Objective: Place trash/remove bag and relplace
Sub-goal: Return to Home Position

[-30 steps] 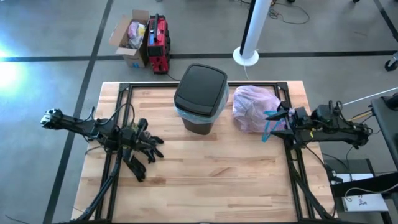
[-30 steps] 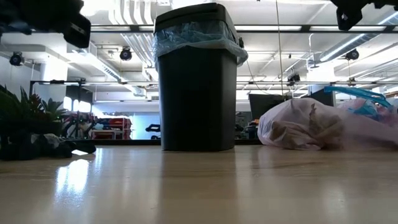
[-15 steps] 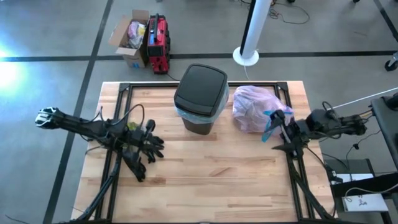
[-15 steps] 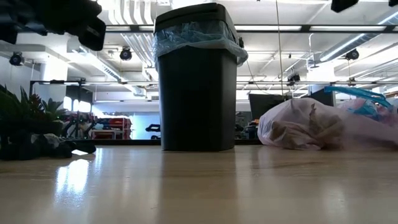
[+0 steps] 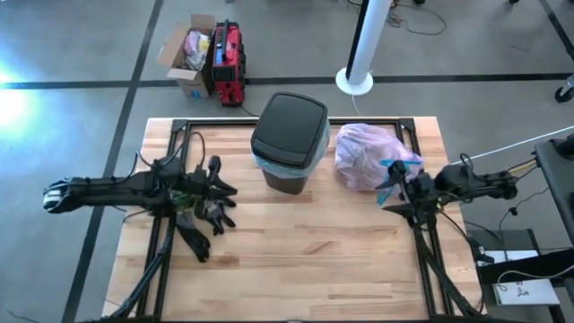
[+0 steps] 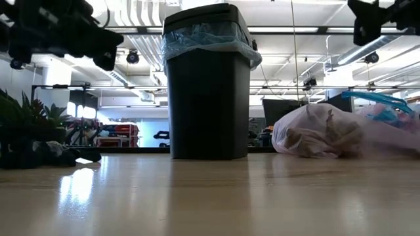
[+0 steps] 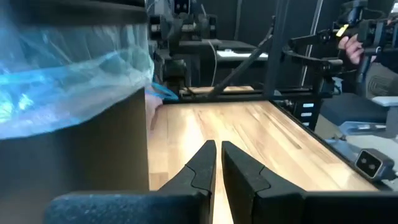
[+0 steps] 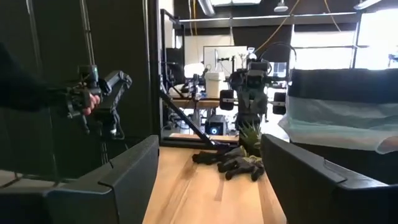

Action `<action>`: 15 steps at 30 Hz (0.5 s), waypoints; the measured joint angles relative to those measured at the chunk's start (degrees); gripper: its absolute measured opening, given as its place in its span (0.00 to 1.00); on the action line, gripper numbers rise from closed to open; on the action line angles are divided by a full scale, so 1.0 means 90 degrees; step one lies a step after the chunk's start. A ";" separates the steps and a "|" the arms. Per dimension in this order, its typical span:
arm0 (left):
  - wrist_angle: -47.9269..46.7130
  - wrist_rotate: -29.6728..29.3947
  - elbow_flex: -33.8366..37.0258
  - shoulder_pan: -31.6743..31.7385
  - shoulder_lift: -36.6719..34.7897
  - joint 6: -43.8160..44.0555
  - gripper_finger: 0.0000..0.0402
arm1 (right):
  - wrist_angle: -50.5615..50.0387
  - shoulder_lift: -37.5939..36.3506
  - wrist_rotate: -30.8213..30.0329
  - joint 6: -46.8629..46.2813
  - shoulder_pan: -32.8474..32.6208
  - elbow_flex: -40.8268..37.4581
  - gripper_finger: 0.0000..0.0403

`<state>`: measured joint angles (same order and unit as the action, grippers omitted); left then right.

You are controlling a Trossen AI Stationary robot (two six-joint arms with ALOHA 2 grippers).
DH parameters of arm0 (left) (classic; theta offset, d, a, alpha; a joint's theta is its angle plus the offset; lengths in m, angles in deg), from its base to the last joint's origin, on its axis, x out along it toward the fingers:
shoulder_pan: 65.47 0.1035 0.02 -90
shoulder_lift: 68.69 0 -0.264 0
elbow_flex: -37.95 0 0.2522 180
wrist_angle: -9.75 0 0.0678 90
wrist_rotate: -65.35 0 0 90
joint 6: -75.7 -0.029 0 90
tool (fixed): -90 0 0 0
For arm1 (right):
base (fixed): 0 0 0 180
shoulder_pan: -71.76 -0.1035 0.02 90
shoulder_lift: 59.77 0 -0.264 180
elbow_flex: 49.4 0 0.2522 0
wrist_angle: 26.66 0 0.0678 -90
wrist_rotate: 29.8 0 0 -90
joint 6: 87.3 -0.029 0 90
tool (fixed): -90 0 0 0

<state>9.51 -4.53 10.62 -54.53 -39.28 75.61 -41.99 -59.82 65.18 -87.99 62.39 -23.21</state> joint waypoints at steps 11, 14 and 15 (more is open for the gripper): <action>0.0101 -0.0502 0.0920 -0.0045 -0.1378 -0.0104 0.03 | 0.0558 -0.0001 0.0108 -0.0360 -0.0016 -0.0797 0.70; -0.0449 -0.1222 0.0945 -0.0172 -0.1675 -0.0105 0.03 | 0.0866 0.0009 0.0100 -0.0640 -0.0014 -0.1079 0.72; -0.0644 -0.1503 0.0950 -0.0264 -0.1739 -0.0105 0.03 | 0.1031 0.0007 0.0095 -0.0704 -0.0016 -0.1146 0.72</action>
<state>3.71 -18.06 19.17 -56.90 -54.93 74.66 -32.71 -59.75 66.04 -94.33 62.24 -33.53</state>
